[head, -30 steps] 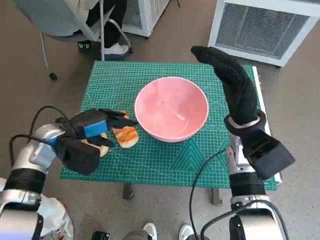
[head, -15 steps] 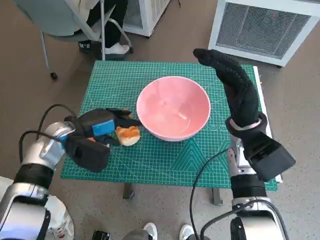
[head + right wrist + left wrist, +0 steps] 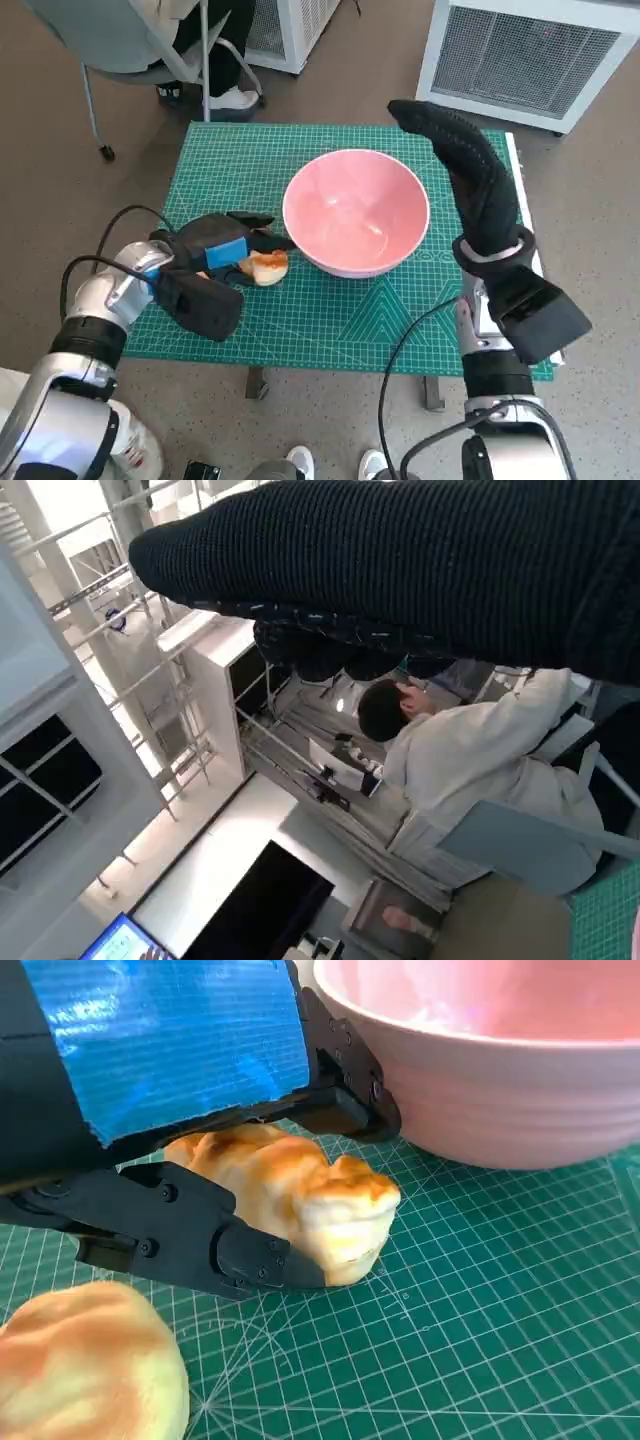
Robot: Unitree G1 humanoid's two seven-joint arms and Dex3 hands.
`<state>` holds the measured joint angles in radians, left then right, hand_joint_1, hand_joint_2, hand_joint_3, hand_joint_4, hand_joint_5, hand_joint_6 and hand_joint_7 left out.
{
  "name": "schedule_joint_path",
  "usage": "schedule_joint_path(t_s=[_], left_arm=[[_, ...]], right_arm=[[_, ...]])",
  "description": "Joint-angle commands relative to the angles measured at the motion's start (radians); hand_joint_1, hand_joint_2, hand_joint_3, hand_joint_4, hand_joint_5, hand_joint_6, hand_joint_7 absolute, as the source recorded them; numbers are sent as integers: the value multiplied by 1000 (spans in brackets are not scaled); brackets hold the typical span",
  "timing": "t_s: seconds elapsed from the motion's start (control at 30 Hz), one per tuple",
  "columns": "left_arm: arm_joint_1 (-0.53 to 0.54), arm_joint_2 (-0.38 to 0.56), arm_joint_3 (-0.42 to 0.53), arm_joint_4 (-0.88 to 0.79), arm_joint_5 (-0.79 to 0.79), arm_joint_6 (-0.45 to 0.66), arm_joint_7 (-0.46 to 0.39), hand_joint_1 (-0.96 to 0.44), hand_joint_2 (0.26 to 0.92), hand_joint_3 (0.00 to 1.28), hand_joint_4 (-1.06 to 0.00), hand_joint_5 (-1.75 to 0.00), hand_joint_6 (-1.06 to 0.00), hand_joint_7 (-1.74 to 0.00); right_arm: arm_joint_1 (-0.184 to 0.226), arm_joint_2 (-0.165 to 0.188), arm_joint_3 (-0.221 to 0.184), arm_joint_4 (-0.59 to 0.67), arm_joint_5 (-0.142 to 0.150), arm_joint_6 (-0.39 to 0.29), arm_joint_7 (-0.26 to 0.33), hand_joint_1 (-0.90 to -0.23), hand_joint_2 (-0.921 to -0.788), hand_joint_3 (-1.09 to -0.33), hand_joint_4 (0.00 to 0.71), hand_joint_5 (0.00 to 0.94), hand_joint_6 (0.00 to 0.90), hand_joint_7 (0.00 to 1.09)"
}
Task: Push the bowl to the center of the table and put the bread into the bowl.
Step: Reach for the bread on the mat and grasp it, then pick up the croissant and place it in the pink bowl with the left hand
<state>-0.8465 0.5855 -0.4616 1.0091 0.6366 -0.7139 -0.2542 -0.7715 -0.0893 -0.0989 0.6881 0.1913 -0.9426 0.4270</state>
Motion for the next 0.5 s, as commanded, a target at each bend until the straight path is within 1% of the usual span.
schedule_joint_path(t_s=[0.03,0.1,0.27,0.4,0.5], left_arm=[[3,12,-28,47,41,0,31,-4,921,262,-474,-1283,-432,-1231],[-1,20,-28,57,39,-8,45,-2,921,236,-501,-1386,-464,-1209],[-10,42,-15,65,22,-31,51,0,921,199,-507,-1461,-541,-1132],[-14,67,13,47,-12,-43,29,0,921,185,-497,-1484,-583,-1089],[-17,90,53,23,-69,-56,-15,0,921,180,-483,-1506,-612,-1052]], right_arm=[[27,-3,3,8,-6,4,-7,-563,-921,-788,320,38,-1,744],[29,-2,4,6,-8,4,-9,-562,-921,-789,319,38,-1,744],[32,-1,5,8,-12,1,-13,-559,-921,-790,315,39,-1,742],[34,-2,6,10,-17,-1,-19,-553,-921,-794,313,40,-1,742],[33,-3,5,14,-21,0,-24,-547,-921,-800,312,41,-1,742]])
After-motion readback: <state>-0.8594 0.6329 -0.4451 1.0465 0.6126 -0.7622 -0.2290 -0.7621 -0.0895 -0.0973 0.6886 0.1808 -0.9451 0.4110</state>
